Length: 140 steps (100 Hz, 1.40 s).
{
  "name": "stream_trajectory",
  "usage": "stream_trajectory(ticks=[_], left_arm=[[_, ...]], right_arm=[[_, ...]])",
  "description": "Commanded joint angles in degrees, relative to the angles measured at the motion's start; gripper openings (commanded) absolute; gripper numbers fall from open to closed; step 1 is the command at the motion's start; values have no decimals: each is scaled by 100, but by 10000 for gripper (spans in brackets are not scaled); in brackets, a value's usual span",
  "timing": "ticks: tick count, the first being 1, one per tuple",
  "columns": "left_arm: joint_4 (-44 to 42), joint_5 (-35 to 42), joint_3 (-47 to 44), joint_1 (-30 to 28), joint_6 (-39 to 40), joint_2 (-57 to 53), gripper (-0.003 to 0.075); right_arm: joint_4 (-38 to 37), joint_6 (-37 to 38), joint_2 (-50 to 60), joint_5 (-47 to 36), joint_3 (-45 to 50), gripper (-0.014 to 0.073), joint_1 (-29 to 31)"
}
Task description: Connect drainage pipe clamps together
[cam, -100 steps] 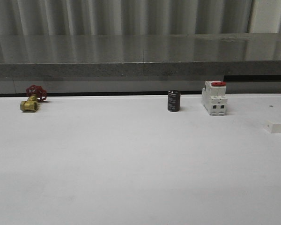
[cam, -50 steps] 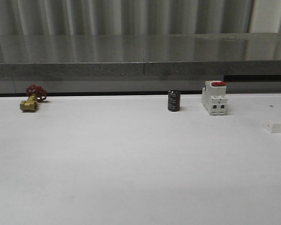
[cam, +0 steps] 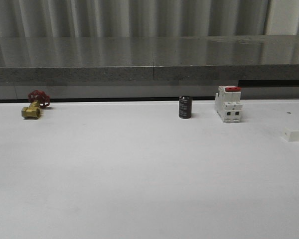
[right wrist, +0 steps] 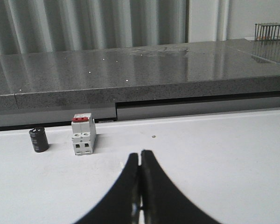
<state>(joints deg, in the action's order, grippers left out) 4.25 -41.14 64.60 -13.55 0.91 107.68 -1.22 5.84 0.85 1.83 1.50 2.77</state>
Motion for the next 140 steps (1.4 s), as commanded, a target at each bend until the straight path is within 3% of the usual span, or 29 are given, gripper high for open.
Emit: stream_trajectory(ticks=[1,32,58,70,99,111,130,140], left_arm=[[86,162,153,197,25,-401,-21],[760,519,153,1559,35,-822,-21],[885,870,166,2784,720,-749,-21],[935,892,294,3125,1065,-486,-20],[1101,680,745,3604,1078,33,-15],[1101,645,770,3604,1078,109,73],[1101,646,894,3604,903,99,391],[1090,657,987,3604,903,-1,426]], right_arm=[[-74,-18,84,-444,-89,-67,43],[-74,-18,84,-444,-89,-67,43],[-74,-18,84,-444,-89,-67,43],[-74,-18,84,-444,-89,-67,43],[-74,-18,84,-444,-89,-67,43],[-74,-18,84,-444,-89,-67,43],[-74,-18,84,-444,-89,-67,43],[-74,-18,84,-444,-89,-67,43]])
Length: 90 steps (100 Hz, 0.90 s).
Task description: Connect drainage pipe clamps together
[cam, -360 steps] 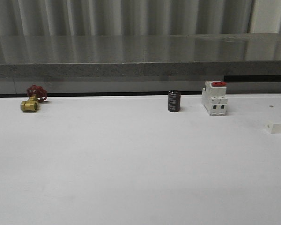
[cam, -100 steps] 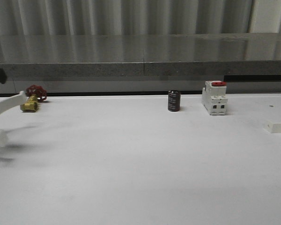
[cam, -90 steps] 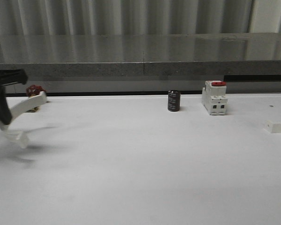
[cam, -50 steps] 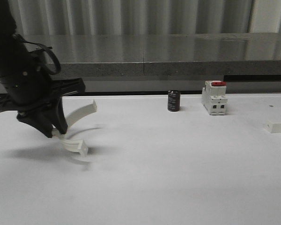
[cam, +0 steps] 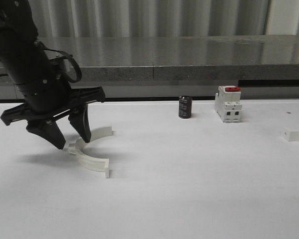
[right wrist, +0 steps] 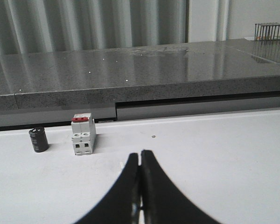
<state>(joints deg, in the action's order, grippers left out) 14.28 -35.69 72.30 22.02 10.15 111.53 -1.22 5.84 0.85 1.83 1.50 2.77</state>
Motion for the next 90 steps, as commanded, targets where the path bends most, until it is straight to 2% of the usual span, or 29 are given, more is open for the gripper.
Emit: stream_trajectory(ticks=[1,13,20,37,75,90], left_arm=[[87,128,216,47,-21,-401,426],[-116,195,216,47,-32,-777,374],[-497,98,216,47,-31,-1060,294],[-1320,-277,117,-59,-31,-1777,-20],[-1428,-149,-1302,-1126,-330,-3752,-21],[-1477,314,-2118,-1476,-330,-4670,-21]], right_arm=[[-74,-18,84,-444,-89,-67,43],[-74,-18,84,-444,-89,-67,43],[-74,-18,84,-444,-89,-67,43],[-74,-18,84,-444,-89,-67,43],[-74,-18,85,-464,-89,-67,43],[-74,-18,85,-535,-89,-67,43]])
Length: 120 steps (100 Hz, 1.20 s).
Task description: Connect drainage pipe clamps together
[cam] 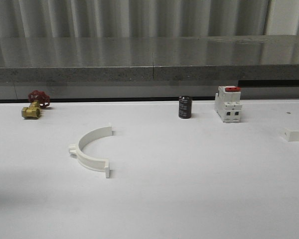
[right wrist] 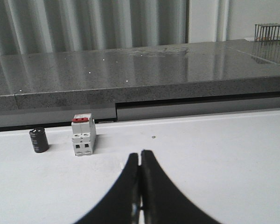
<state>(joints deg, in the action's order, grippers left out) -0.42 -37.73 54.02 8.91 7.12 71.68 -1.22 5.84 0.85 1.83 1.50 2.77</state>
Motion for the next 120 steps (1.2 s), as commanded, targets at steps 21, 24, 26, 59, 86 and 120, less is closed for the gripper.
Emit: stream_trajectory(ticks=[21,24,26,59,86,120], left_arm=[[-102,812,-1281,-266,-26,-2200,-21],[-113,862,-1399,-266,-26,-2402,-21],[-112,881,-1485,-266,-26,-2552,-21],[-112,583,-2481,-266,-26,-4812,-21],[-112,-28,-2681,-266,-26,-6042,-21],[-134,-33,-2704,-266,-26,-6408,-21]], right_arm=[[-74,-18,85,-624,-89,-67,43],[-74,-18,85,-729,-89,-67,43],[-74,-18,85,-786,-89,-67,31],[-114,-18,-295,1031,-1194,-67,24],[-114,-18,-1780,2593,-2374,-67,24],[-108,-18,-4529,3652,-3717,176,23]])
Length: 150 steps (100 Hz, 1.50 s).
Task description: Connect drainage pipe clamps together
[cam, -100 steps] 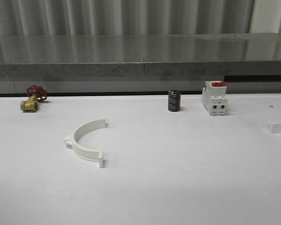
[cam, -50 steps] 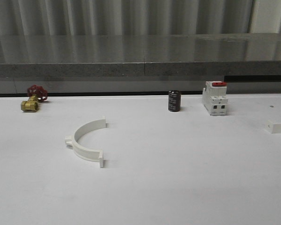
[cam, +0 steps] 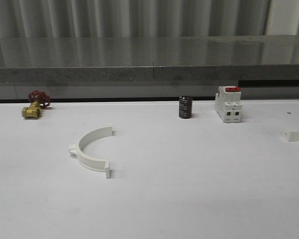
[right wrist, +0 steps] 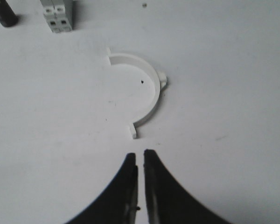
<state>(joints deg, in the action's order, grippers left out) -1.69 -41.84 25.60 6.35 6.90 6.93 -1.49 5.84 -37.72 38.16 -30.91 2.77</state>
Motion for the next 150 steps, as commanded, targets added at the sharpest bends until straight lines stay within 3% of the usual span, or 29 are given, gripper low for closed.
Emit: stream_trajectory(ticks=[1,10,22,70,114,126,138,150], left_arm=[[-7,378,139,-10,-5,66,-21],[-7,378,139,-10,-5,66,-21],[-7,378,139,-10,-5,66,-21],[-7,388,139,-10,-5,66,-21],[-7,388,139,-10,-5,66,-21],[-7,388,139,-10,-5,66,-21],[-7,388,139,-10,-5,66,-21],[-7,388,139,-10,-5,66,-21]], right_arm=[[-82,-18,-785,49,-507,204,23],[-82,-18,-1481,278,-891,336,23],[-88,-18,-2278,284,-1348,398,34],[86,-23,-5480,776,-3087,398,577],[149,-55,-6749,344,-3834,391,583],[149,-55,-6888,226,-3834,307,583],[149,-55,-6883,147,-3834,64,583],[149,-48,-6883,41,-3834,-70,583]])
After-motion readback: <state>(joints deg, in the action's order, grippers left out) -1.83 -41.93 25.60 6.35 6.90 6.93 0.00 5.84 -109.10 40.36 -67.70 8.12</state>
